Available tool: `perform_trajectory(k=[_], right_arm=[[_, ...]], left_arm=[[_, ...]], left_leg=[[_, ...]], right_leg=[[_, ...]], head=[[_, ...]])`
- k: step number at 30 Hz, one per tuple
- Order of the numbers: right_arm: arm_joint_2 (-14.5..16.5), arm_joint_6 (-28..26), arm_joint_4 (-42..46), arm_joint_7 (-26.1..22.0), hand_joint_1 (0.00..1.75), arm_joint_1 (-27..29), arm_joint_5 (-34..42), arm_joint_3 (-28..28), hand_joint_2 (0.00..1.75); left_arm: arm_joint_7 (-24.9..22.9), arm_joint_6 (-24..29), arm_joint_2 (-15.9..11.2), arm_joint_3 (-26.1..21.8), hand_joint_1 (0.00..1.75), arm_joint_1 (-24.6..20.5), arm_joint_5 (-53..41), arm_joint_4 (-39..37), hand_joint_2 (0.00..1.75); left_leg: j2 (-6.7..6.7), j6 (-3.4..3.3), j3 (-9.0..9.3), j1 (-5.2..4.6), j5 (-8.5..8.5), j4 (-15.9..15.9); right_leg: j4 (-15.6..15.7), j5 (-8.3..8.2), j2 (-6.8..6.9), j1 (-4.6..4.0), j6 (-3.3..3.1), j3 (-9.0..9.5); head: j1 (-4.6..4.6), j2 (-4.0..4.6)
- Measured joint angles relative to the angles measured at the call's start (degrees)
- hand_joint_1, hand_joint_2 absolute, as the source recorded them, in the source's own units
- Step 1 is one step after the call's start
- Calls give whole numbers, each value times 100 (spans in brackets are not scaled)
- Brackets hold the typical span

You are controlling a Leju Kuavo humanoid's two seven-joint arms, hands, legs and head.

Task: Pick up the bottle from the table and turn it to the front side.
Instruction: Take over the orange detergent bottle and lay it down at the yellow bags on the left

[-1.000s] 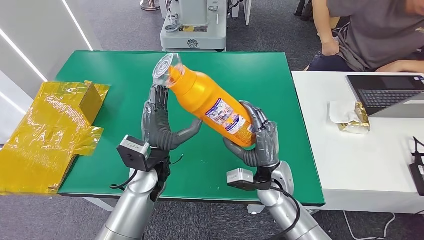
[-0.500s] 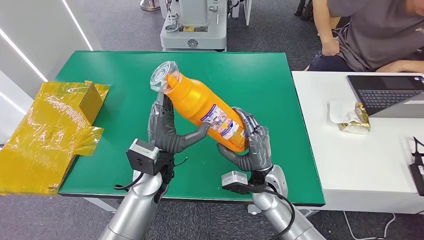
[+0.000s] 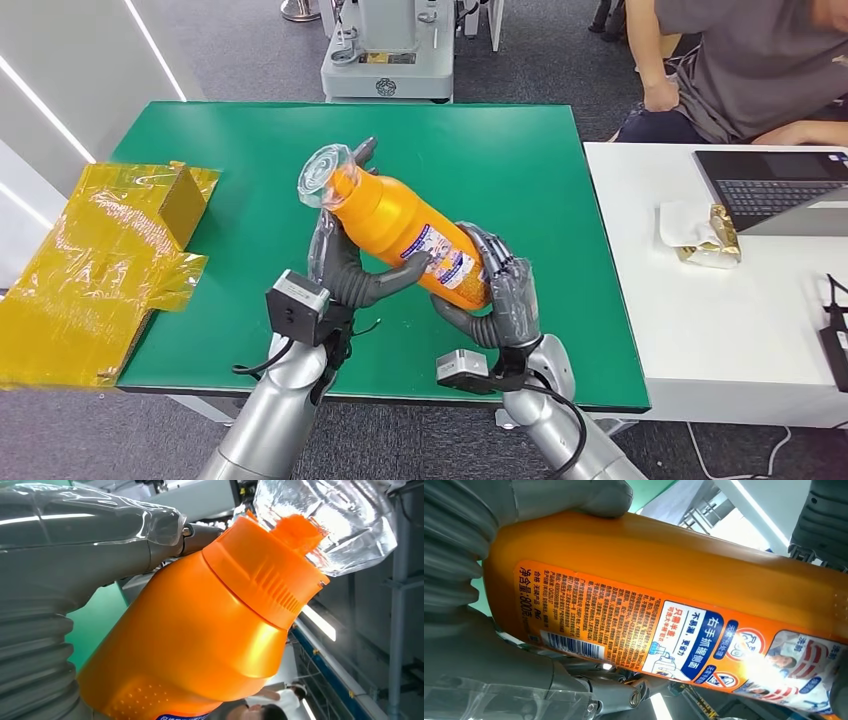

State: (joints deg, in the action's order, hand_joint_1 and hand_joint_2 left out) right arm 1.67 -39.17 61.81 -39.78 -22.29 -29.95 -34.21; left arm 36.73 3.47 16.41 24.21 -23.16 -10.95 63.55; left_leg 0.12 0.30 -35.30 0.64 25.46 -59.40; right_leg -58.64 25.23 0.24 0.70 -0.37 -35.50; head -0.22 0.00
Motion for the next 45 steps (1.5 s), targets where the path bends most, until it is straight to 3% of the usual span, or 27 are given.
perform_trajectory(k=[13, 14, 17, 18, 45], right_arm=[[96, 0, -62, 18, 175, -58, -109, 51, 175], [104, 2, -97, 18, 175, -81, -83, 35, 175], [118, 9, -255, 14, 175, -171, 23, -41, 175], [121, 9, -334, 12, 175, -214, 52, -78, 175], [130, 2, -1100, -5, 175, -473, 160, -391, 175]], left_arm=[[-85, -349, 64, 7, 0, -182, 8, -371, 175], [-87, -344, 64, 8, 16, -192, 14, -389, 175], [-91, -304, 67, 7, 147, -197, 56, -420, 175], [-87, -296, 66, 6, 175, -191, 78, -432, 175], [-3, -102, 57, -49, 175, 79, 199, -480, 175]], left_leg=[[1, 0, 0, 0, 0, 1], [1, 0, 0, 0, 0, 1], [1, 0, 0, 0, 0, 0], [1, 0, 0, 0, 0, 0], [2, 0, 0, 0, 0, 0]], right_leg=[[-1, 0, -1, 0, 0, 0], [-1, 0, -1, 0, 0, 0], [-1, 0, -1, 0, 0, 0], [-1, 0, -1, 0, 0, 0], [0, 0, -2, 0, 0, -2]], head=[[1, 0], [0, 0], [1, 0], [1, 0], [0, 0]])
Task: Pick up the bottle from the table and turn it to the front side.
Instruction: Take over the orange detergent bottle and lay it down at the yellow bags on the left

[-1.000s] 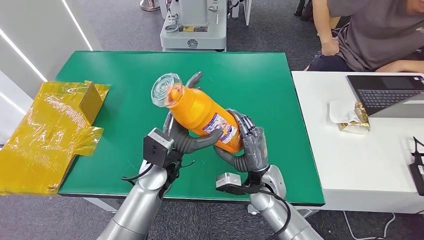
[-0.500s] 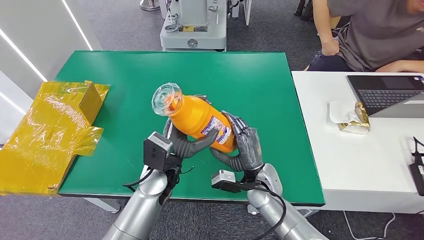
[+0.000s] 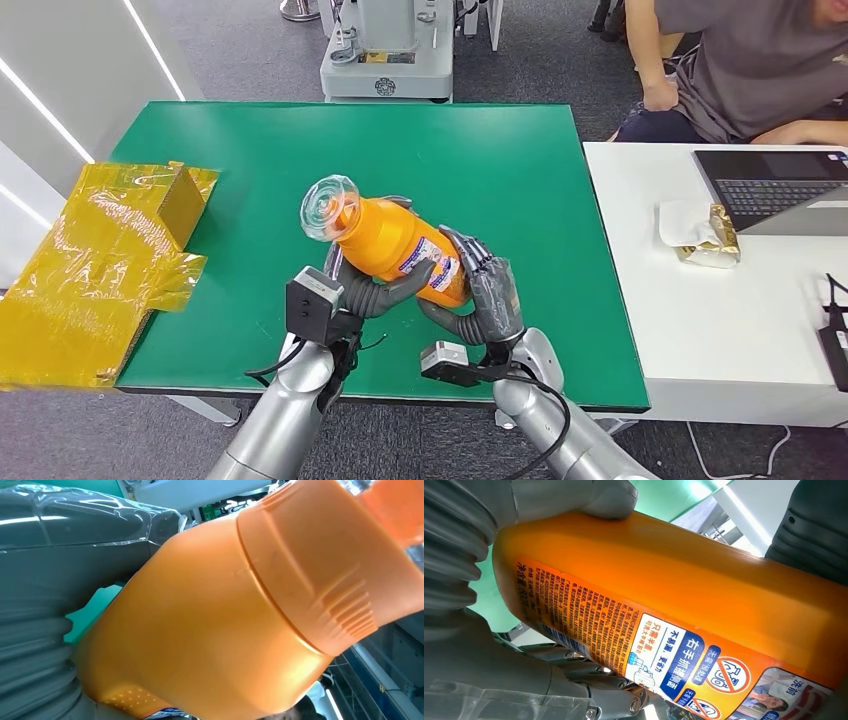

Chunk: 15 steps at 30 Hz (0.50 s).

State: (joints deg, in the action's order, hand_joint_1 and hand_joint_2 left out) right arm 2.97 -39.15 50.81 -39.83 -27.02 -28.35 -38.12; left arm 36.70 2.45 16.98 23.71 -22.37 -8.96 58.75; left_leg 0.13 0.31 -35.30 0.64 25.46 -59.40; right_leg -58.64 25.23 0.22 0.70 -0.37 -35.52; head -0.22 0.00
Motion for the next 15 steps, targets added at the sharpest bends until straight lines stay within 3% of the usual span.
perform_trajectory(k=[3, 7, 15], right_arm=[[0, 0, -9, -1, 175, 0, -3, 0, 175], [0, 0, -46, -1, 0, 8, -25, 0, 175], [0, -2, -108, -1, 0, 303, -287, 179, 175]], left_arm=[[1, 10, 0, 0, 175, 4, 0, -1, 175], [5, 32, 0, 0, 175, 24, 2, -1, 175], [111, 260, 27, 1, 175, 56, 34, 1, 175]], left_leg=[[0, 0, 0, 0, 0, 0], [0, 0, 0, 0, 0, 0], [-1, 0, -1, 0, 0, 0]], right_leg=[[0, 0, 0, 0, 0, 0], [0, 0, 0, 0, 0, -1], [0, 0, 0, 0, 0, -2]], head=[[0, 0], [1, 0], [1, 0]])
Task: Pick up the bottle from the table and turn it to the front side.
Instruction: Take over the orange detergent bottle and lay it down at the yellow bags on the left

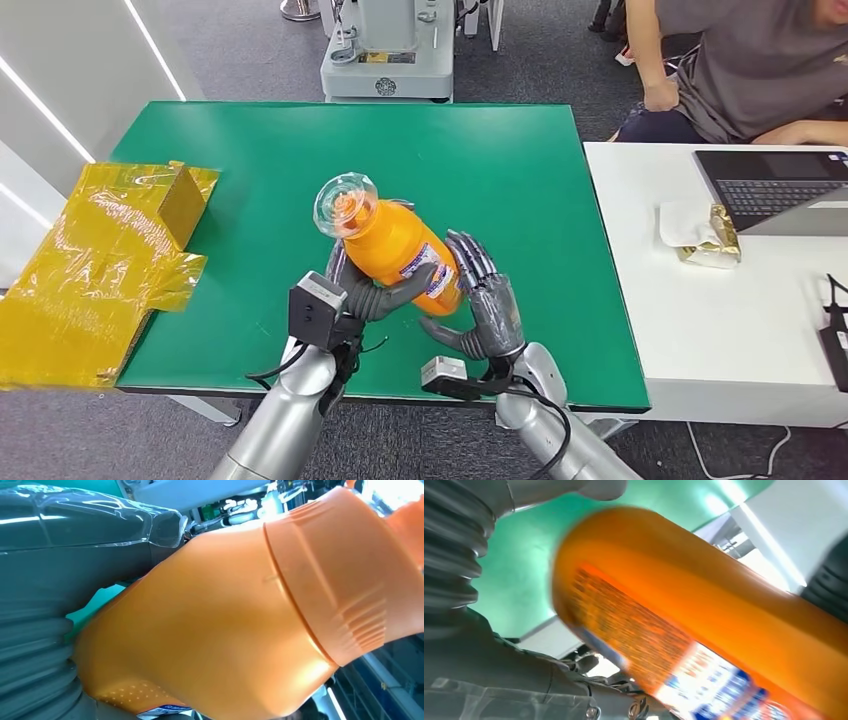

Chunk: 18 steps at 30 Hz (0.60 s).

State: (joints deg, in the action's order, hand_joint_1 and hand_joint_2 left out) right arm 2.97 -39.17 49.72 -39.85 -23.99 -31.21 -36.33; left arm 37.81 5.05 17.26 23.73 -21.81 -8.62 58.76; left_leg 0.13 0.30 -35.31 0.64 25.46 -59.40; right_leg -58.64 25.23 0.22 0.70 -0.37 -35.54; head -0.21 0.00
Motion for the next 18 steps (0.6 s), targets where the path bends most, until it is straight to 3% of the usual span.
perform_trajectory(k=[8, 18], right_arm=[[0, -1, 543, -1, 0, 587, 387, 110, 175], [9, -2, 2188, -32, 0, 1416, 693, 158, 175]], left_arm=[[131, 468, 47, 1, 175, -10, -18, 74, 175], [171, 771, 17, 1, 175, 2, -42, 75, 175]], left_leg=[[0, 3, -1, 1, 3, 1], [-2, 3, -3, 1, 3, 3]], right_leg=[[0, 2, 0, 0, 1, 0], [0, 5, 2, 0, 3, 0]], head=[[-1, 0], [0, 0]])
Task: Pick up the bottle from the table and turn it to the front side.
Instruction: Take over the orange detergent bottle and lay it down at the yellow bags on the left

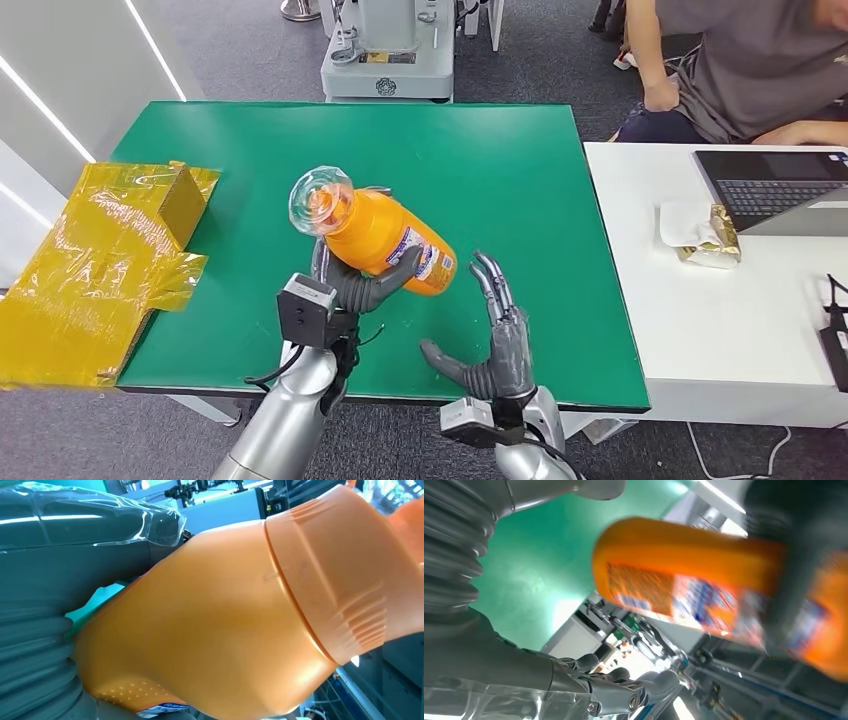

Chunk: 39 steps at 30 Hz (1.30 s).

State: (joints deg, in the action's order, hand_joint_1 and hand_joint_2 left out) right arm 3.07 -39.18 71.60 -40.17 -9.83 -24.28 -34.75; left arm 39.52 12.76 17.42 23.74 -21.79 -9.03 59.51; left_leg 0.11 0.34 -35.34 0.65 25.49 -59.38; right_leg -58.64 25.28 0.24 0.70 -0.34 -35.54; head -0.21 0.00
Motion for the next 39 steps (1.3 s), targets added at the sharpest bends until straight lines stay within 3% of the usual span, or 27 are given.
perform_trajectory(k=[9, 20, 25, 27, 29, 31, 39], right_arm=[[330, 2, 1650, -8, 0, 748, -452, -74, 175], [371, 2, 1826, -5, 0, 913, -126, -191, 175], [396, 2, 1827, -5, 0, 928, -92, -192, 175], [408, 2, 1827, -5, 0, 930, -52, -192, 175], [413, 3, 1827, -5, 0, 936, 8, -193, 175], [415, 4, 1826, -5, 0, 941, 30, -193, 175], [419, 3, 1827, -5, 0, 967, 111, -196, 175]], left_arm=[[-171, 873, -289, -100, 175, -185, -752, -129, 175], [-1098, 2102, -1162, -257, 175, -869, -2926, -630, 175], [-1533, 2422, -1541, -287, 175, -1277, -3687, -979, 175], [-2140, 2549, -1740, -288, 175, -1413, -4617, -1068, 175], [-3051, 2634, -2004, -287, 175, -1541, -6284, -1090, 175], [-3552, 2669, -2249, -286, 175, -1651, -7515, -1097, 175], [-4220, 2684, -2908, 86, 175, -2022, -7781, -1738, 175]], left_leg=[[2, 3, 3, 1, 0, 10], [0, 16, 4, 3, -10, 12], [3, 17, 6, 4, -11, 13], [7, 18, 7, 5, -11, 13], [18, 19, 10, 6, -11, 14], [21, 20, 12, 6, -11, 15], [24, 23, 13, 8, -12, 17]], right_leg=[[-1, 5, -1, -1, -6, -1], [-4, 1, 0, -1, -11, -1], [-5, 0, -4, -2, -13, -2], [-7, 0, -8, -4, -14, -2], [-8, -1, -21, -5, -15, -3], [-8, -1, -25, -5, -17, -5], [-8, 0, -28, -9, -27, -7]], head=[[-1, 0], [1, 0], [1, 0], [2, 0], [1, 0], [0, 0], [2, 0]])
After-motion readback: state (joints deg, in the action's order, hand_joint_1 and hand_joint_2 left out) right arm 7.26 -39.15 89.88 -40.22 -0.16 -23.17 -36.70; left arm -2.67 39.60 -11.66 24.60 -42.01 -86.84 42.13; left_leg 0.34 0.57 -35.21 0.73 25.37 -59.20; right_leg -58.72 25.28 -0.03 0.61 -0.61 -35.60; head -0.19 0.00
